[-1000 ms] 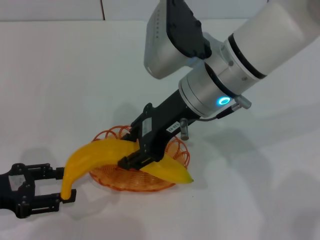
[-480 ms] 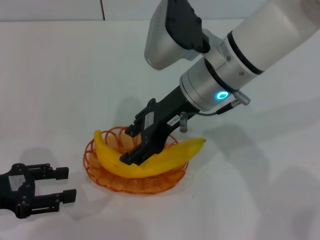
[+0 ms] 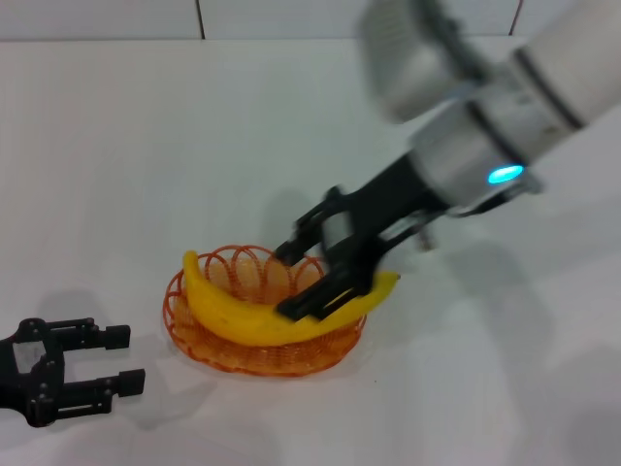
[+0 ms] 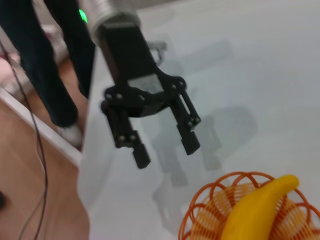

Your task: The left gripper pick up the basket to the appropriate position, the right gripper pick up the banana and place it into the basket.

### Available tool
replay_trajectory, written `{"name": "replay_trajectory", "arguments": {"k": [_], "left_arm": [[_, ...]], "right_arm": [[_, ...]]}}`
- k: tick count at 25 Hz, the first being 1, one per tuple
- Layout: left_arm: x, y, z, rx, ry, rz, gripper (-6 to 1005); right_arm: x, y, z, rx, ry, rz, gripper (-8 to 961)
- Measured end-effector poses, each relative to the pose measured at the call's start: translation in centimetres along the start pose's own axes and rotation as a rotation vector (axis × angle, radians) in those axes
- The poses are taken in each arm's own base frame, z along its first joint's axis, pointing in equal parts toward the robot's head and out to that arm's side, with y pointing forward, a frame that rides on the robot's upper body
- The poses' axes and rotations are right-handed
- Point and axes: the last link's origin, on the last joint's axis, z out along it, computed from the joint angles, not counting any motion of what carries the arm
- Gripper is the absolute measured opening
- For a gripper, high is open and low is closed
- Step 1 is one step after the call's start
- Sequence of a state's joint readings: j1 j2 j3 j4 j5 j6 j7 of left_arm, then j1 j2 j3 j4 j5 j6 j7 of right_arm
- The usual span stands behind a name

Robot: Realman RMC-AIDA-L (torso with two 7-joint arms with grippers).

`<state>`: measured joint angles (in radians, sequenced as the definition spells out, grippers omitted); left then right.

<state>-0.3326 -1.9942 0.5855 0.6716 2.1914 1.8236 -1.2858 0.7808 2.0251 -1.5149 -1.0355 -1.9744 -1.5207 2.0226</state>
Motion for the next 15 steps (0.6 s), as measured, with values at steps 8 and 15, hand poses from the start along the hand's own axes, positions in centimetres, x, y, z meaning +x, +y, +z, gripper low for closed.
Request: {"name": "replay_trajectory", "arguments": {"k": [8, 15], "left_arm": [[-0.1, 0.0, -0.1, 0.001, 0.001, -0.001, 667], [-0.1, 0.1, 0.1, 0.000, -0.002, 0.000, 665]], "right_arm": [[6.8, 0.9, -7.9, 0.106, -0.198, 0.008, 763], [13.2, 1.1, -10.6, 0.260, -0.335, -0.081, 796]]}}
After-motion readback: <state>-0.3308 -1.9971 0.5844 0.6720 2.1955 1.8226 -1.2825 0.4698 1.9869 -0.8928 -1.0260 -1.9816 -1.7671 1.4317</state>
